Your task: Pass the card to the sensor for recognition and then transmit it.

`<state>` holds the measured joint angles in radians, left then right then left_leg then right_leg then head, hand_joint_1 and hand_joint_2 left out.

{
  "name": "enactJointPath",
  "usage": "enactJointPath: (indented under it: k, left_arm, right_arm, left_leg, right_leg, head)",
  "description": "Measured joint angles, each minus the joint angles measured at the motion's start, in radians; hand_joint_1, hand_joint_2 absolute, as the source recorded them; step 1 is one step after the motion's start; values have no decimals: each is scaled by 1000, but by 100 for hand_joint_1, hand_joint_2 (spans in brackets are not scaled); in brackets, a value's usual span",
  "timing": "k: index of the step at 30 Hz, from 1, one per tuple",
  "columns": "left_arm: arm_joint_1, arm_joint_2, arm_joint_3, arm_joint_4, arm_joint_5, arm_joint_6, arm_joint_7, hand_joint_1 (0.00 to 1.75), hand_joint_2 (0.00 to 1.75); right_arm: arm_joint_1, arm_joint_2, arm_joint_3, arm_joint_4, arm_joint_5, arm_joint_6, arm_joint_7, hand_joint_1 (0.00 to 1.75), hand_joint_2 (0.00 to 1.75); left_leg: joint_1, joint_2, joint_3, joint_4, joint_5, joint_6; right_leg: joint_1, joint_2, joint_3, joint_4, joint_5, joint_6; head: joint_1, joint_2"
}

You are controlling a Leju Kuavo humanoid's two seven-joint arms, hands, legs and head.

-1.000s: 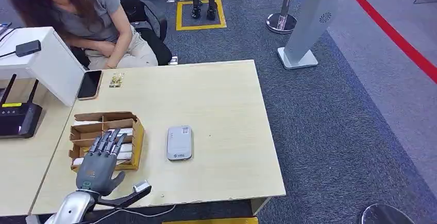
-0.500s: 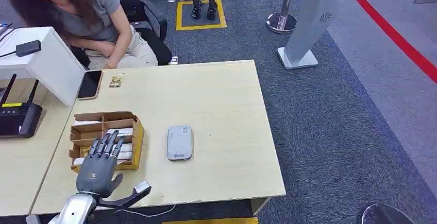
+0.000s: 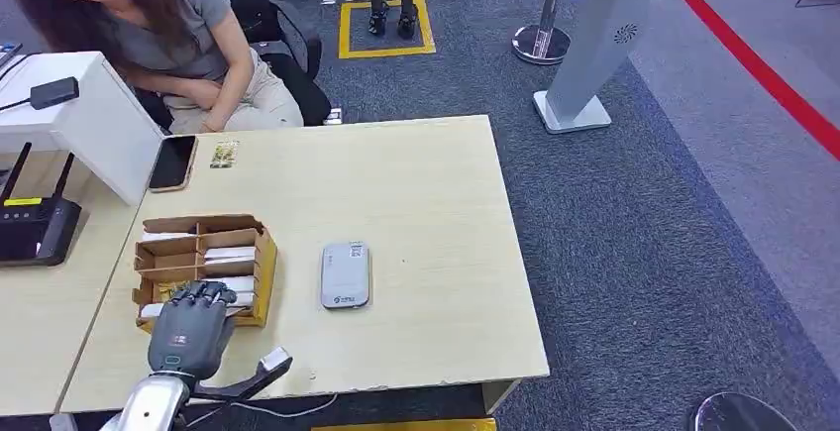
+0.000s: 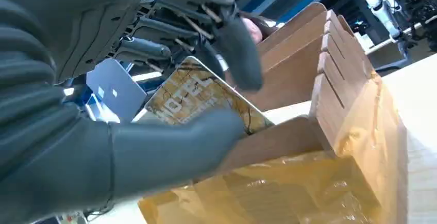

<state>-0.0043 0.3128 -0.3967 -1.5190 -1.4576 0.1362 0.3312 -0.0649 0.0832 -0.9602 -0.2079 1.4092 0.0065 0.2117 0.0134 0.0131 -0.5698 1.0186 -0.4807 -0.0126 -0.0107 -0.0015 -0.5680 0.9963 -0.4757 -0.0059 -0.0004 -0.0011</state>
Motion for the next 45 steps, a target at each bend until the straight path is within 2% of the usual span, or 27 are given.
enactJointPath:
  k: [19,22,24,26,28,30,36,41,45]
  left_arm:
    - [2,-4,0,0,-3,-3,2,175,175]
    - [7,-5,0,-2,-48,13,31,175,175]
    - [15,2,-1,-18,-83,51,103,175,175]
    - [7,35,-26,-44,-85,95,221,175,175]
    - [-8,71,-58,-61,-86,112,295,175,175]
    - [-25,115,-100,-92,-86,122,340,175,175]
    - [-108,244,-173,-163,-86,144,359,175,175]
    - [-161,317,-204,-200,-86,152,359,175,175]
    - [-204,348,-219,-206,-86,148,359,175,175]
  right_arm:
    - [0,0,0,0,3,1,3,0,0]
    - [0,0,0,0,3,3,6,0,0]
    - [1,0,0,0,5,3,7,0,0]
    - [1,2,0,0,15,3,7,0,0]
    - [0,2,0,0,18,3,7,0,0]
    - [0,5,0,0,23,3,7,0,0]
    - [-1,9,0,0,36,4,4,0,0]
    - [-2,10,2,0,39,6,1,0,0]
    - [-4,12,8,0,62,14,-1,0,0]
  left_leg:
    - [0,0,0,0,0,0]
    - [0,0,0,0,0,0]
    - [0,0,0,0,0,0]
    - [0,0,0,0,0,0]
    - [0,0,0,0,0,0]
    - [1,0,0,0,0,-1]
    - [1,0,0,0,1,-1]
    - [1,0,0,0,2,-1]
    - [1,0,0,0,2,-1]
  right_leg:
    - [0,0,0,0,0,0]
    - [0,0,0,0,0,0]
    - [0,0,0,0,0,0]
    - [0,0,0,0,0,0]
    - [0,0,0,0,0,0]
    - [1,0,0,0,0,0]
    - [1,0,0,0,0,-1]
    - [1,0,0,0,1,-1]
    - [1,0,0,0,1,-1]
  head:
    - [0,0]
    - [0,0]
    - [0,0]
    - [0,0]
    - [0,0]
    - [1,0]
    - [0,0]
    - [0,0]
    - [0,0]
